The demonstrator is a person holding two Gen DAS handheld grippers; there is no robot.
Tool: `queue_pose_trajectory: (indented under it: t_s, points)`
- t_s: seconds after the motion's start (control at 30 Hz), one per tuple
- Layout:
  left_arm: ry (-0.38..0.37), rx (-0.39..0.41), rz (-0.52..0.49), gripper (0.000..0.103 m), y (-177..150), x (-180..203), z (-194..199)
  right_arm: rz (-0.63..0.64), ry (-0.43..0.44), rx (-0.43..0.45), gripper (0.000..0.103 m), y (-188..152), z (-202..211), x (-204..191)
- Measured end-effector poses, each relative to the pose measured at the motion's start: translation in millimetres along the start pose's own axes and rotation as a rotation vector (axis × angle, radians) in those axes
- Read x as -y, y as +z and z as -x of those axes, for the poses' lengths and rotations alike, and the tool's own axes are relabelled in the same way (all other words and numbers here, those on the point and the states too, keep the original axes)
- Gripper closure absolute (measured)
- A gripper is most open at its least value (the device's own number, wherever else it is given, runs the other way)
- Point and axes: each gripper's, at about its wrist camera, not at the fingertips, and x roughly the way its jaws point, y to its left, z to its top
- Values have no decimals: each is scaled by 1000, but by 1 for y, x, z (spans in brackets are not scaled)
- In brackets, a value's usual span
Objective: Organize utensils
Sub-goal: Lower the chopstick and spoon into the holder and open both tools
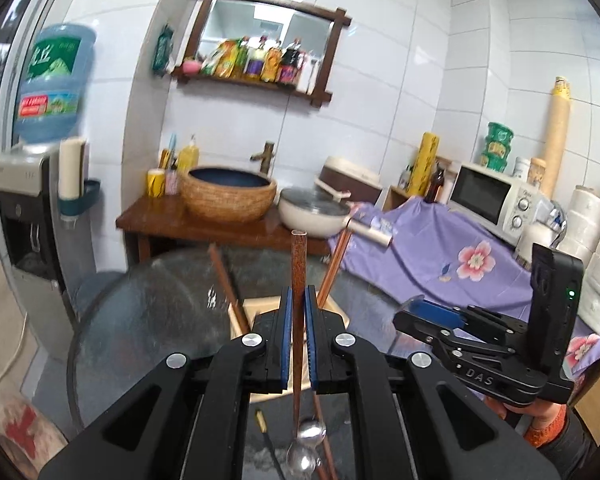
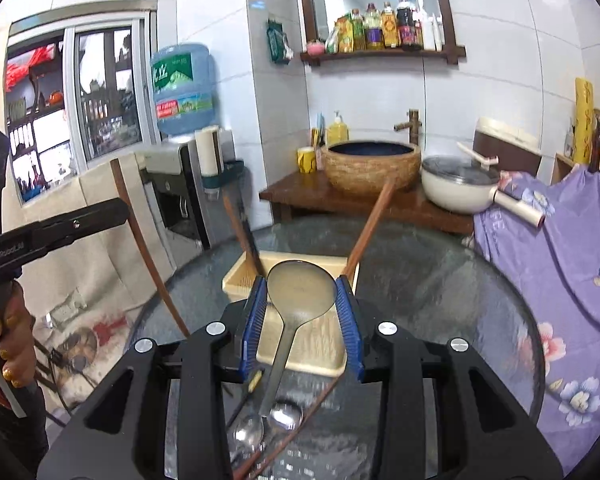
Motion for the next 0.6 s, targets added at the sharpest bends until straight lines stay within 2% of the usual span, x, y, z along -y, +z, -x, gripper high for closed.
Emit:
queue_pose_trajectory:
  t_s: [0.17,0.33,0.43,0.6]
  points:
    - [15,56,-9,97,49,7,-2,-6,-16,46,67,53,-2,3]
    - [53,99,-2,97,87,9,-15,6,-100,93,67,92,-19,3]
    - [98,100,-2,97,95,7,-33,14,-141,105,67,97,-34,4]
    - [159,74,-3,97,73,-2,-62,39,-198,104,67,73,-65,3]
